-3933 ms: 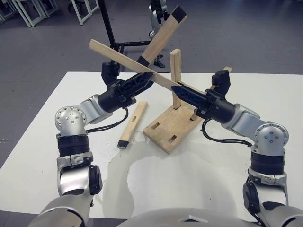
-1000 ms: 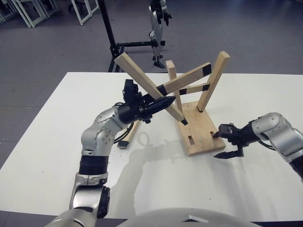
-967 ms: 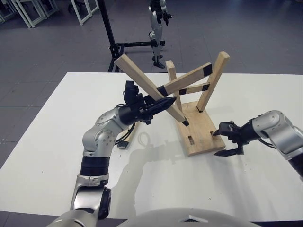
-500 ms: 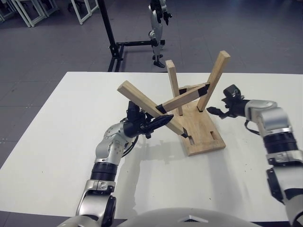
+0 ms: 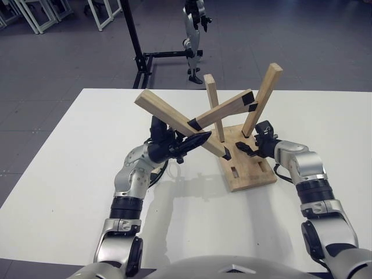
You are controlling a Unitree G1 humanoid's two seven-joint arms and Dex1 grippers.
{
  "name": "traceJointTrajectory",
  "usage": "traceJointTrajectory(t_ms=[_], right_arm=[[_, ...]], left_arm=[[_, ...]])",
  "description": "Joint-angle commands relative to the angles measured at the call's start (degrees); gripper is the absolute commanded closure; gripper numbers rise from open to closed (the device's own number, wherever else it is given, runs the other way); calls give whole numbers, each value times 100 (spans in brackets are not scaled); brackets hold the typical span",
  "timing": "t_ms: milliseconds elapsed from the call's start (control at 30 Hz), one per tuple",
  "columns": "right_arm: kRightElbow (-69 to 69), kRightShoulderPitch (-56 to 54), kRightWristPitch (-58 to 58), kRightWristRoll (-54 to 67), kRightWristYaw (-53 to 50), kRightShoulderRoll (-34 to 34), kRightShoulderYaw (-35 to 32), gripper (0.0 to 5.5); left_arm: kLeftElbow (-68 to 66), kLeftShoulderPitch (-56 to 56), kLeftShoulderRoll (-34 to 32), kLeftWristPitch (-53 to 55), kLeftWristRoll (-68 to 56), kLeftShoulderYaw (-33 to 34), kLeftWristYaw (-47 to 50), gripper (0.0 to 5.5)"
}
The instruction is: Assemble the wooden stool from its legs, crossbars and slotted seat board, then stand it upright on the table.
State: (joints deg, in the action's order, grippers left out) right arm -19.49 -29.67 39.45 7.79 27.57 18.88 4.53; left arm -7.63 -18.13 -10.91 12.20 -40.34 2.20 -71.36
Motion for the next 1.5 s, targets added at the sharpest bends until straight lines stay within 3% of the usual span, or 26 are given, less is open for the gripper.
traceJointTrajectory(t_ms=[33,200,467,967,1267,1500], right_arm=[[-250,76,390,-1,119,-45,110,80],[302,341,1122,293,444,-167,348,80],[445,352,1122,255,87,-554,459,80],[1188,-830,1529,766,-459,-174,-1000,80],[709,-777,1154,654,-608,-87,-1034,80],[944,-652,1224,745,-684,-145,-1035,80]], left_arm=[[120,34,37,39,-22,-5,83,345],[125,64,27,55,-3,-7,80,345],[536,829,160,-382,485,-484,174,345],[-552,1061,-39,-1112,937,-595,-95,345],[-647,1026,-29,-1211,1030,-636,-106,345],[-1692,727,-168,-2132,1613,-755,-218,345]])
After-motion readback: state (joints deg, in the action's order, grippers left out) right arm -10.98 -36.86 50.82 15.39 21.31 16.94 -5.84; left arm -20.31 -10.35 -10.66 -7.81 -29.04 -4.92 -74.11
